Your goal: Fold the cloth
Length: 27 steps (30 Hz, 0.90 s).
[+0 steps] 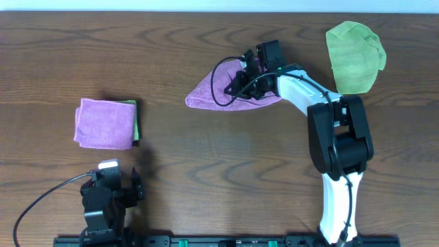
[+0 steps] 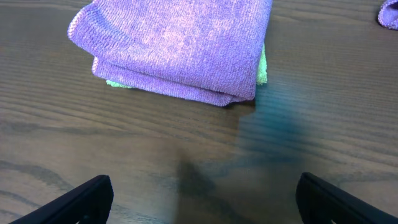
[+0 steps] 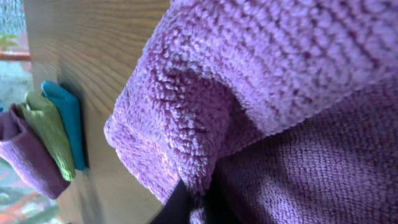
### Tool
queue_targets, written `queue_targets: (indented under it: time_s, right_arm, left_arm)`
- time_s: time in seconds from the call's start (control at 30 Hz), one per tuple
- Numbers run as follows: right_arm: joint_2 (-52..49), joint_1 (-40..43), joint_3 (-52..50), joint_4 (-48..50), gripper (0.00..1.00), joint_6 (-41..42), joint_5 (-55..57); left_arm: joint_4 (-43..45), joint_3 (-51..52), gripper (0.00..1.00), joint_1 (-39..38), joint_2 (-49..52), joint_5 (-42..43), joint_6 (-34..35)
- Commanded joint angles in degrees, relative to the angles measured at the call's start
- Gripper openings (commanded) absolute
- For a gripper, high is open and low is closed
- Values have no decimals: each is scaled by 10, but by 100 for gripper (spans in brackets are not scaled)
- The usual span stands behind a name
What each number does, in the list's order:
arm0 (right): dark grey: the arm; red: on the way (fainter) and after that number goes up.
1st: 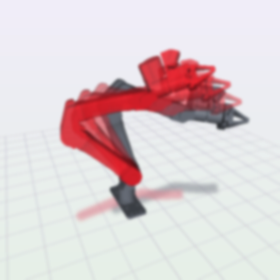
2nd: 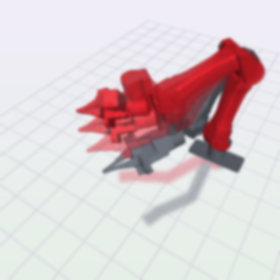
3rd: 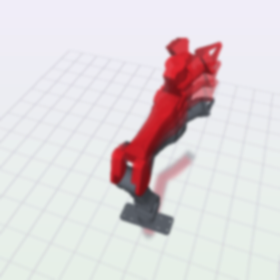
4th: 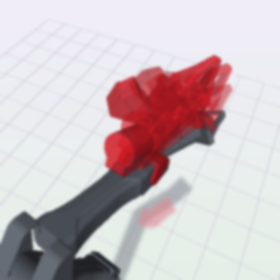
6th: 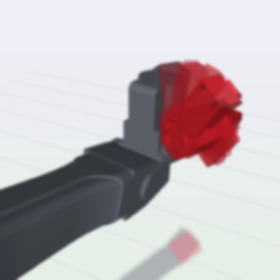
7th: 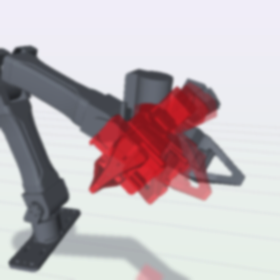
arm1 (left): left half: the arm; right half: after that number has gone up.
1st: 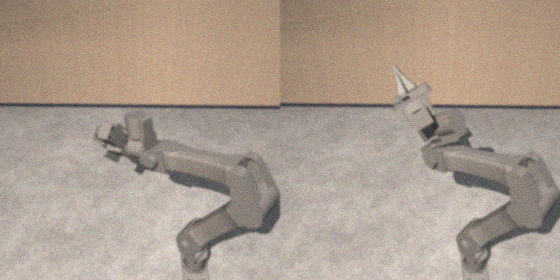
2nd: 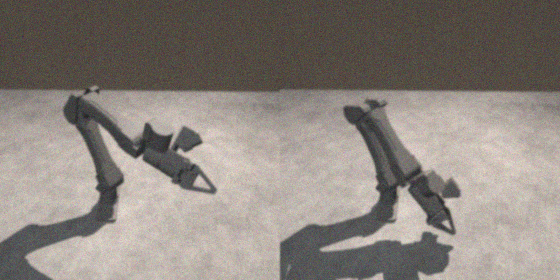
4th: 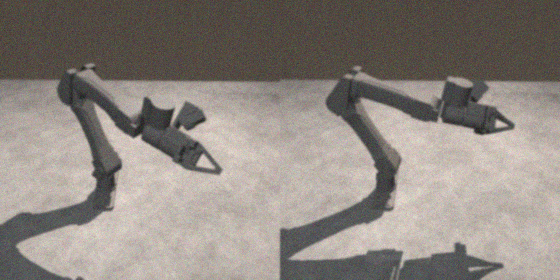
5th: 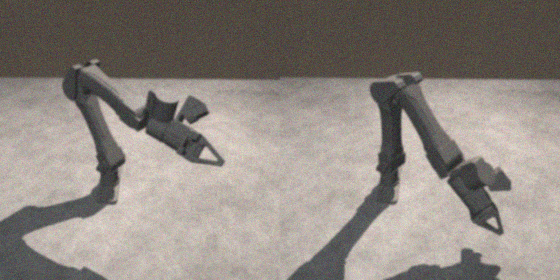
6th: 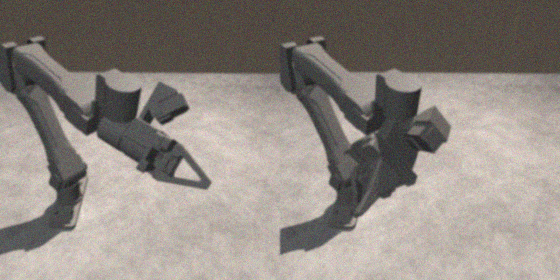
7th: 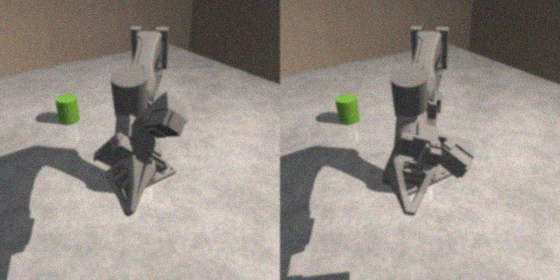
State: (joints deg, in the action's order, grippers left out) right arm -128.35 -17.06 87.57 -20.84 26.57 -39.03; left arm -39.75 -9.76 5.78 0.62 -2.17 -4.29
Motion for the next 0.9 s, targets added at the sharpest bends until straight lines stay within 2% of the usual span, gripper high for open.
queue_targets:
  time_s: [0.0, 0.37, 0.53, 0.87]
  right_arm:
    - [-13, -4, -3, 12, 1, 5, -17]
    - [-13, -30, -2, 114, 2, 59, -38]
    - [-13, -51, -2, 163, 2, 89, -3]
    - [-13, -70, -2, 243, 10, 107, 100]
  left_arm:
    - [-7, 6, 95, -2, -4, -8, 5]
    - [-7, 6, 95, -2, -4, -8, 5]
    - [-7, 6, 95, -2, -4, -8, 5]
    - [-7, 6, 95, -2, -4, -8, 5]
